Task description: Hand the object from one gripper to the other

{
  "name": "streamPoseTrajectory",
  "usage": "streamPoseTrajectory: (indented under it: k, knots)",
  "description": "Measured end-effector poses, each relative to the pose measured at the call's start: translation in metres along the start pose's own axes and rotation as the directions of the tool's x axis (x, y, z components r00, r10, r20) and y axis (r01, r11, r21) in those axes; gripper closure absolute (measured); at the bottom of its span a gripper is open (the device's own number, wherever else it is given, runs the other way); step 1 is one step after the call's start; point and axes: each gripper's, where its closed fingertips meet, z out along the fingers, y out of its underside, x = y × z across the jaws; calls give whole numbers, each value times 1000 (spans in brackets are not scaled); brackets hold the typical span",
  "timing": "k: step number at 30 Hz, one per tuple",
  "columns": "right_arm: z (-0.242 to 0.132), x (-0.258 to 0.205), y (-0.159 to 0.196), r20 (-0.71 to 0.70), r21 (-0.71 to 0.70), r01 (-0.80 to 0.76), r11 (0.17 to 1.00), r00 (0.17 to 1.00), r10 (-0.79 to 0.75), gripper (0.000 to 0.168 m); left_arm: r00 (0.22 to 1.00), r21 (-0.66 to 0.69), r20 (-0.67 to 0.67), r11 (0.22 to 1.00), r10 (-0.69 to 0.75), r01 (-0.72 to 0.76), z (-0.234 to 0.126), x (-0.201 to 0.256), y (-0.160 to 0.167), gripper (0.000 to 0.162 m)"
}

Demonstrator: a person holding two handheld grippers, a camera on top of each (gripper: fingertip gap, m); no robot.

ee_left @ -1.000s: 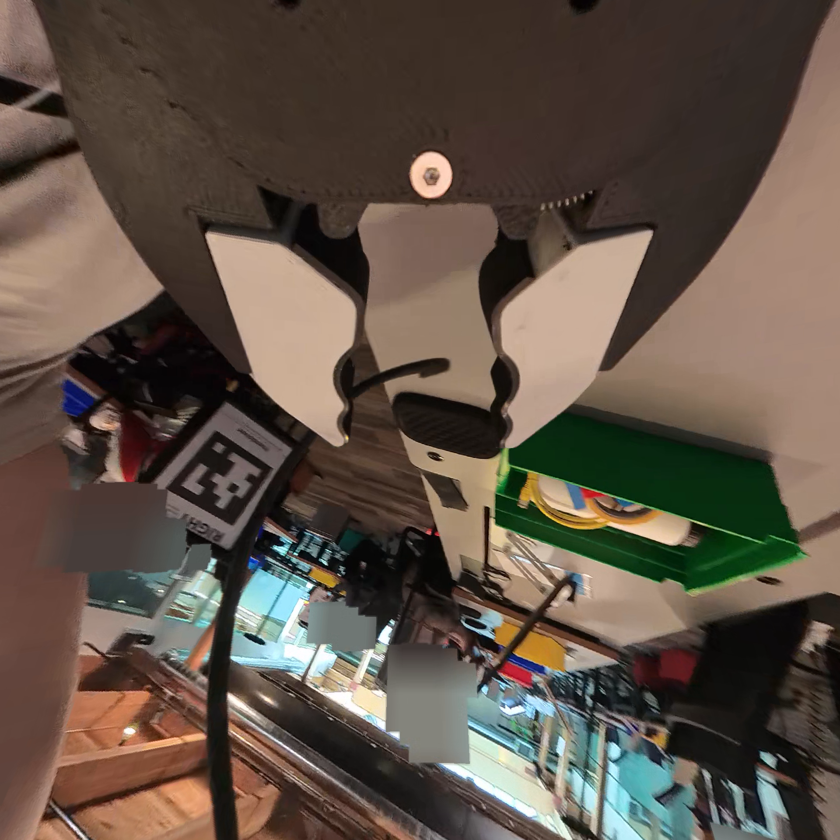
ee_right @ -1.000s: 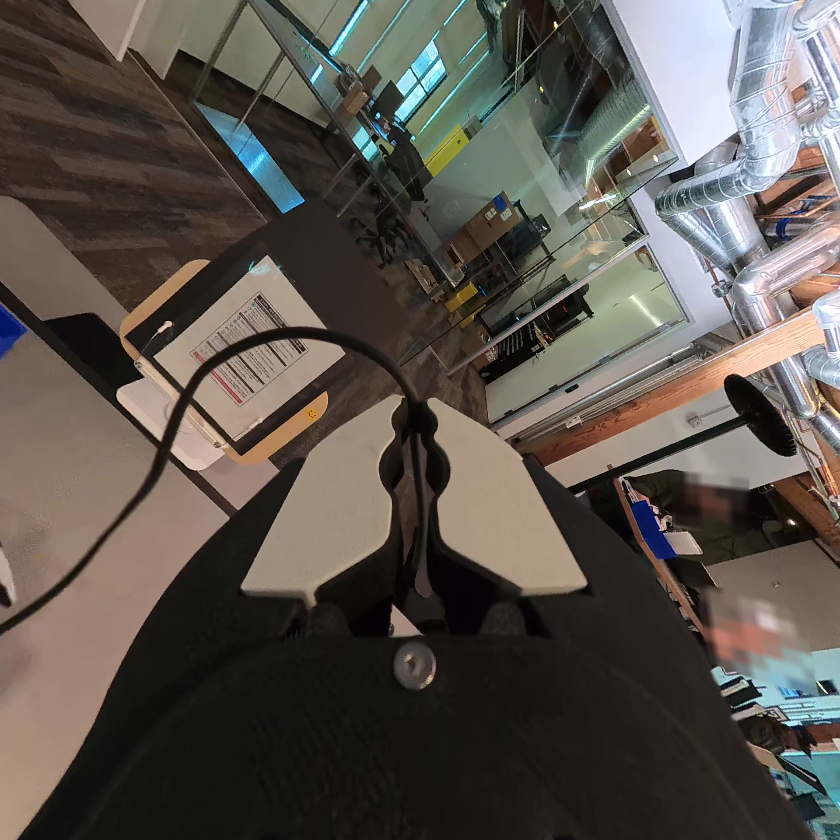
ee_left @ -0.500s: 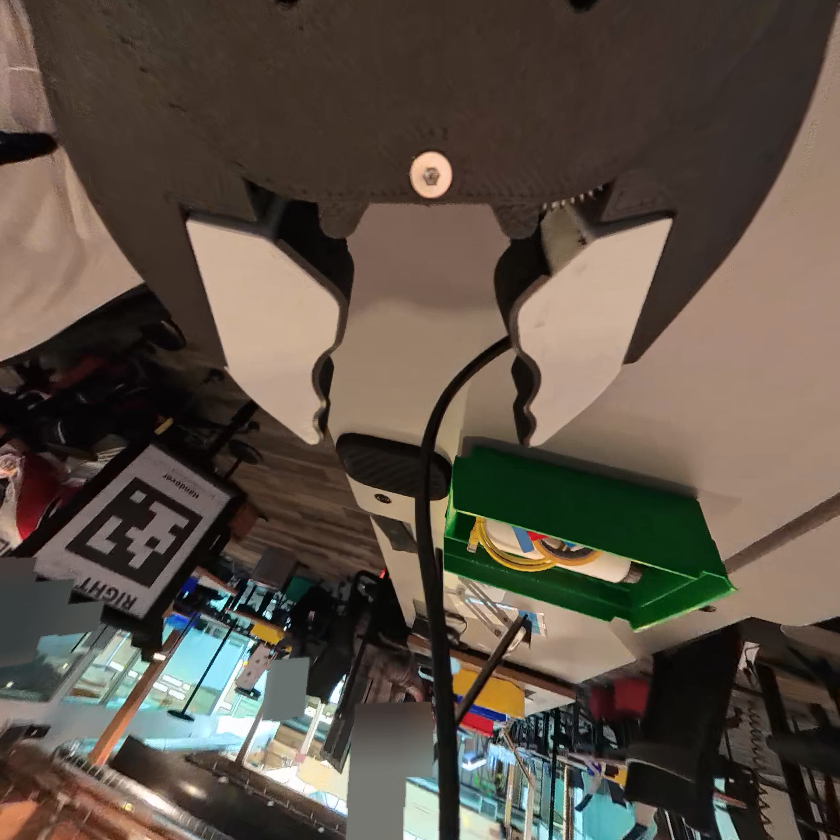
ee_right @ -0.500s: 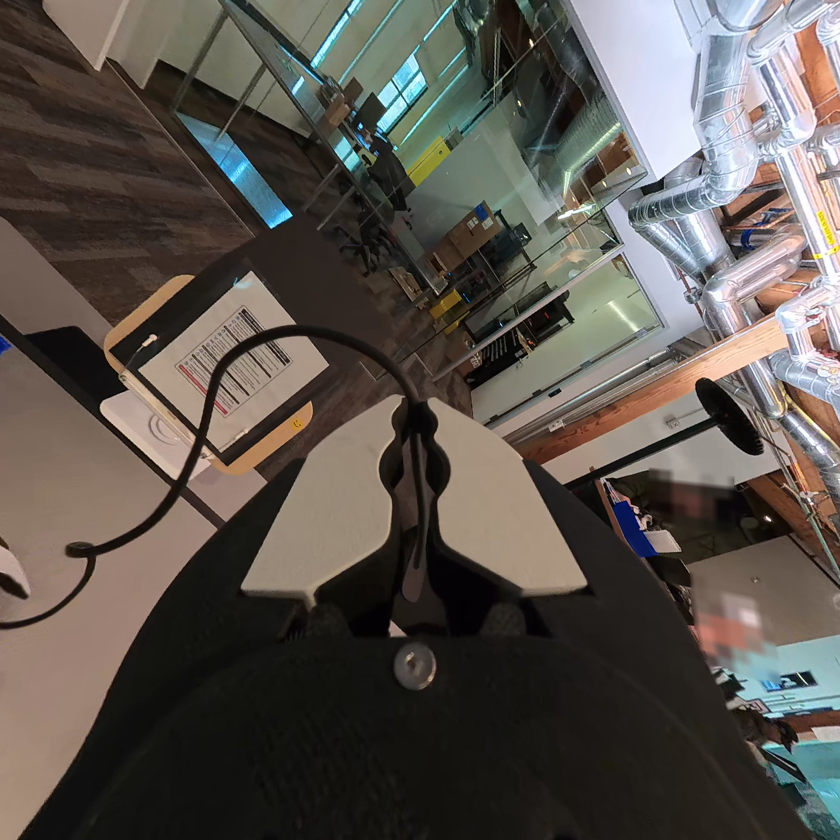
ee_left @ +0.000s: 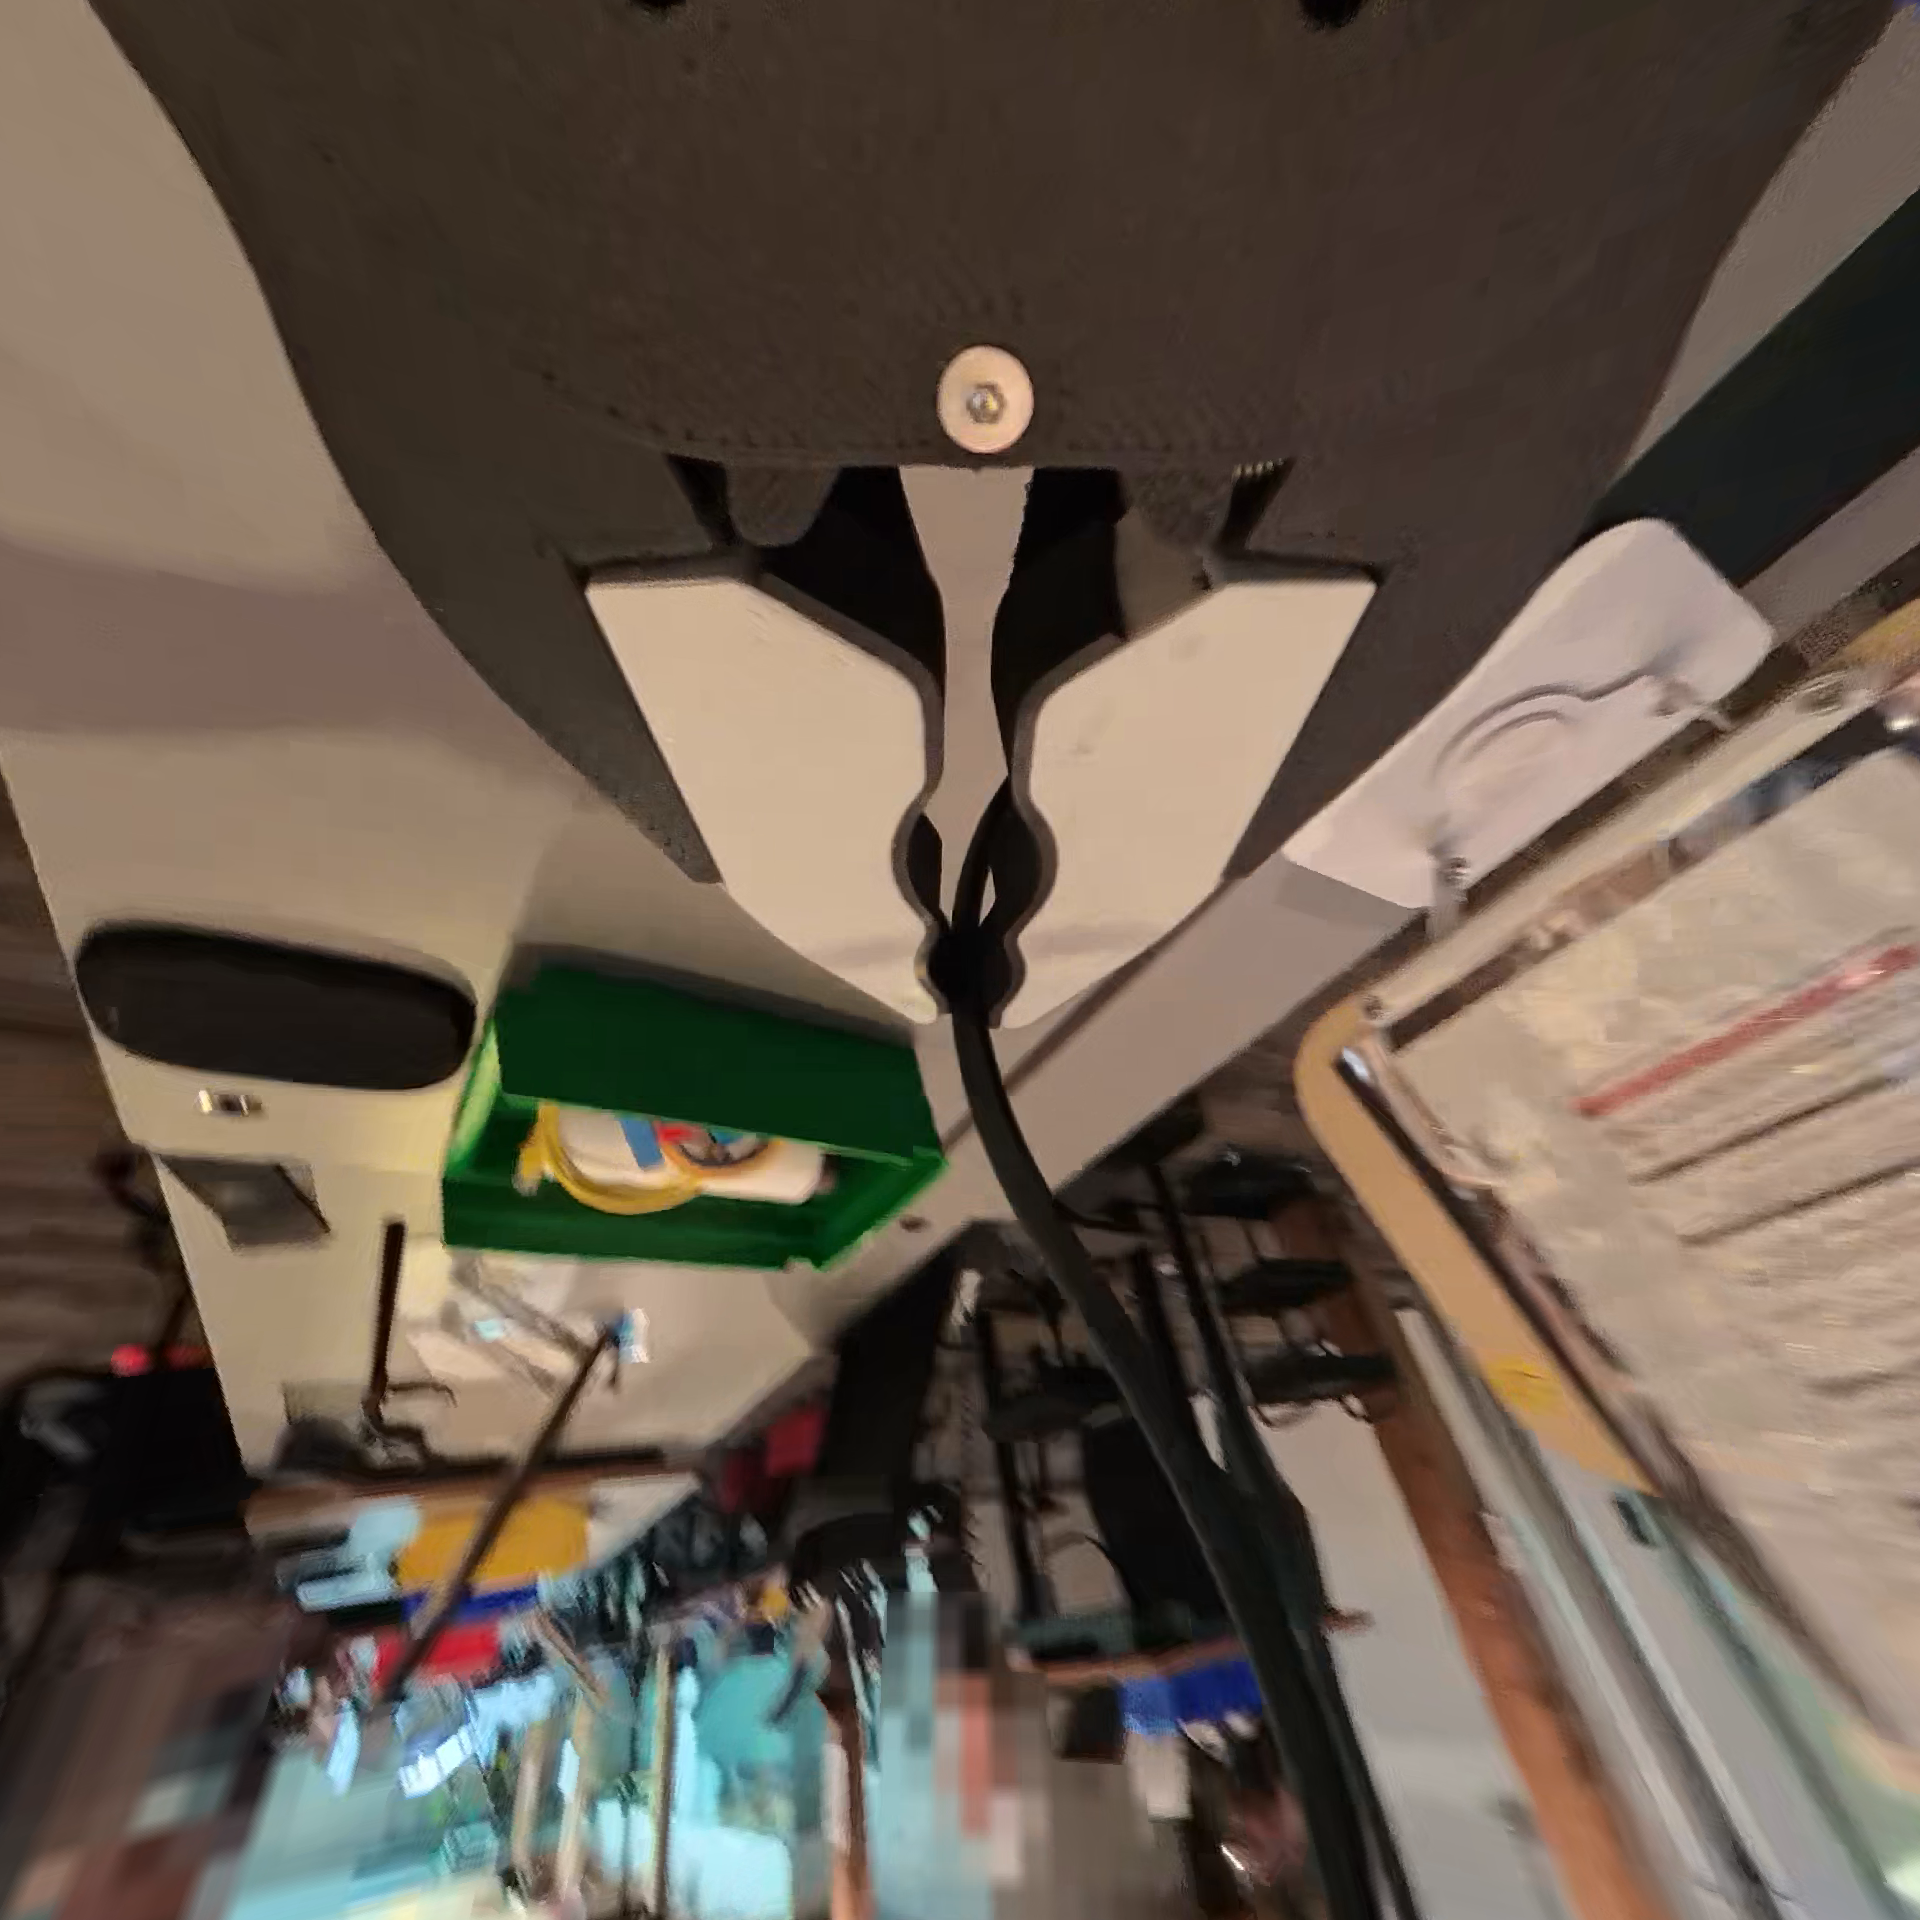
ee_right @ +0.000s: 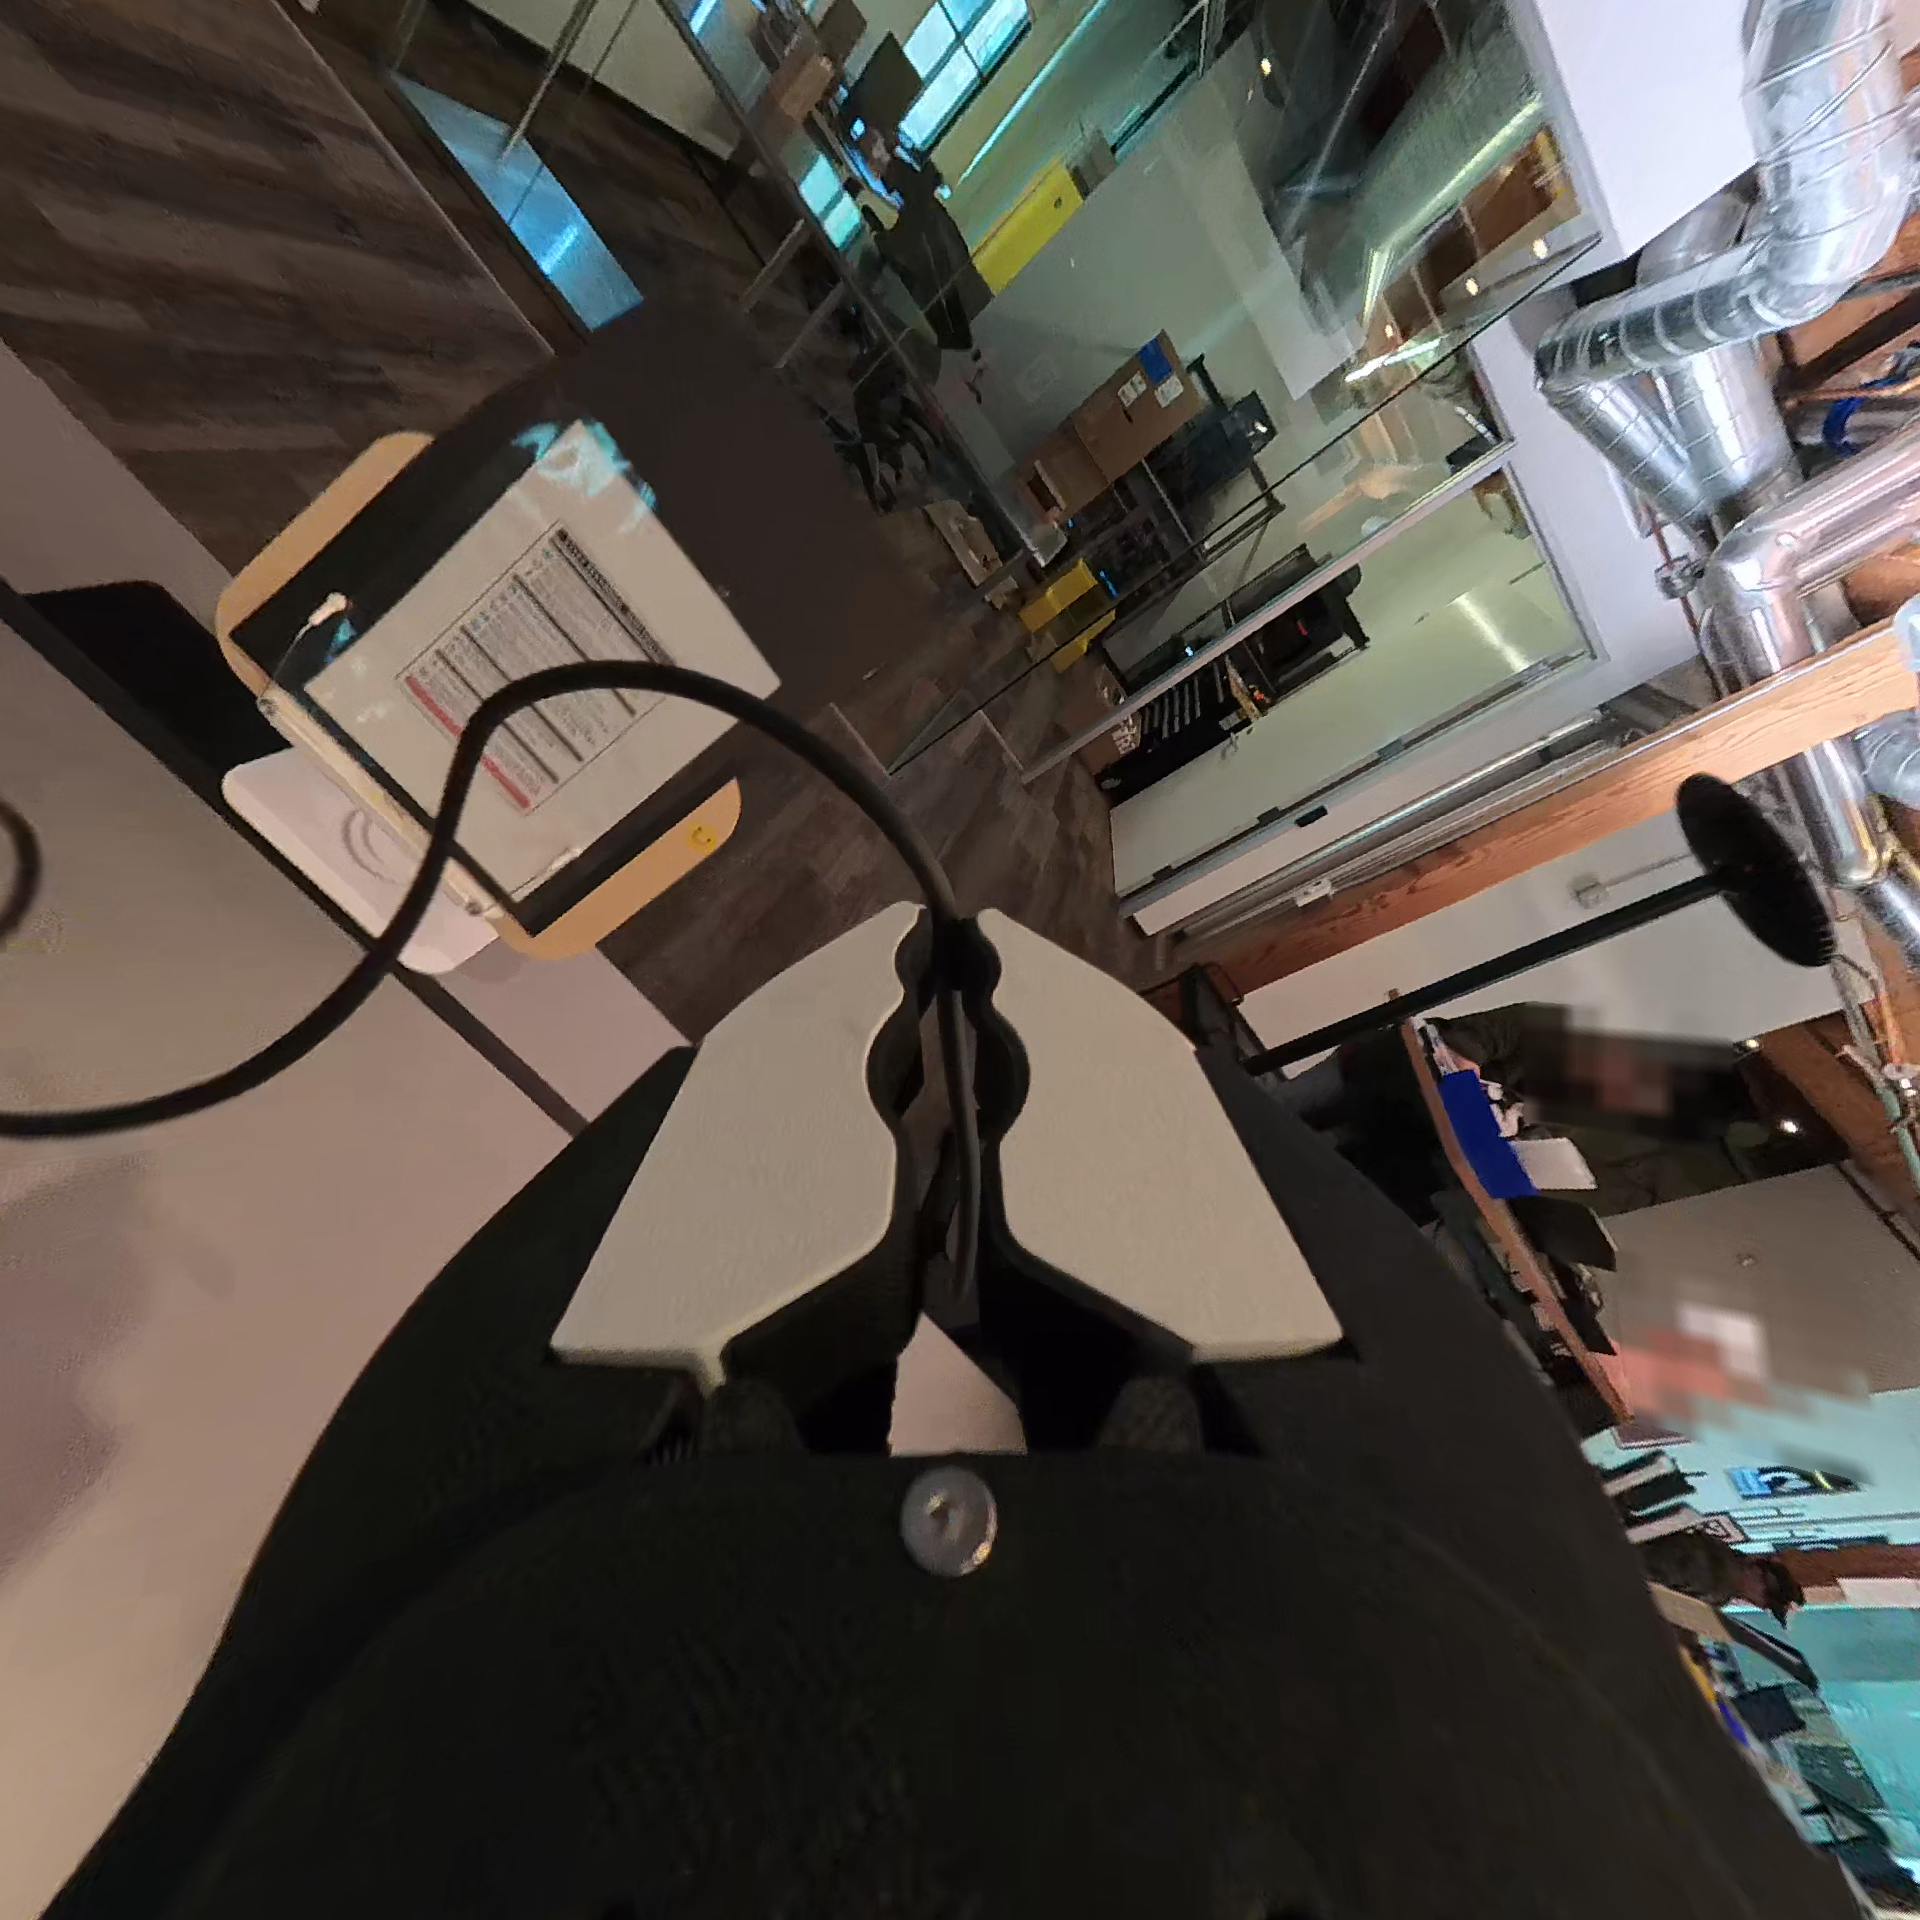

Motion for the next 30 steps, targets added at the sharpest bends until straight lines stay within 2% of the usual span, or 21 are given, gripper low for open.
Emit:
streamPoseTrajectory:
  k: [3,6,11,14,16,18,19,21,23,25,28,30]
  knots:
    - [17,-35,52,65,-32,-66,997,996,68,163,992,167,15,979,-122,118,-37,-23,-32,159]
    - [40,-101,113,206,-71,-191,979,958,201,163,981,302,1,936,-192,183,-70,-35,-58,159]
    - [73,-241,217,424,-188,-250,950,852,308,162,978,377,-65,902,-198,208,-102,-25,-84,158]
    - [87,-302,253,500,-238,-311,920,773,390,162,973,392,-119,892,-196,227,-102,-27,-113,158]
    - [95,-330,260,541,-228,-390,892,711,449,162,957,304,-198,915,-211,265,-89,-29,-142,158]
    - [96,-355,256,621,-189,-475,860,621,479,162,962,223,-195,947,-190,232,-77,-36,-177,158]
    - [95,-366,252,656,-166,-515,841,579,484,162,974,172,-163,968,-154,182,-71,-40,-193,158]
    - [92,-385,247,707,-132,-581,803,512,487,157,999,65,-8,997,-33,33,-59,-56,-226,159]
    - [92,-398,249,726,-110,-609,786,490,482,141,985,-72,129,992,116,-107,-51,-67,-259,158]
    - [94,-403,252,732,-72,-623,779,497,466,137,936,-187,240,958,258,-216,-52,-71,-295,159]
    - [98,-396,254,723,-47,-658,751,497,480,131,867,-271,315,912,386,-308,-57,-60,-352,158]
    - [96,-387,242,734,-23,-674,738,490,471,127,816,-305,355,881,457,-360,-60,-50,-383,158]
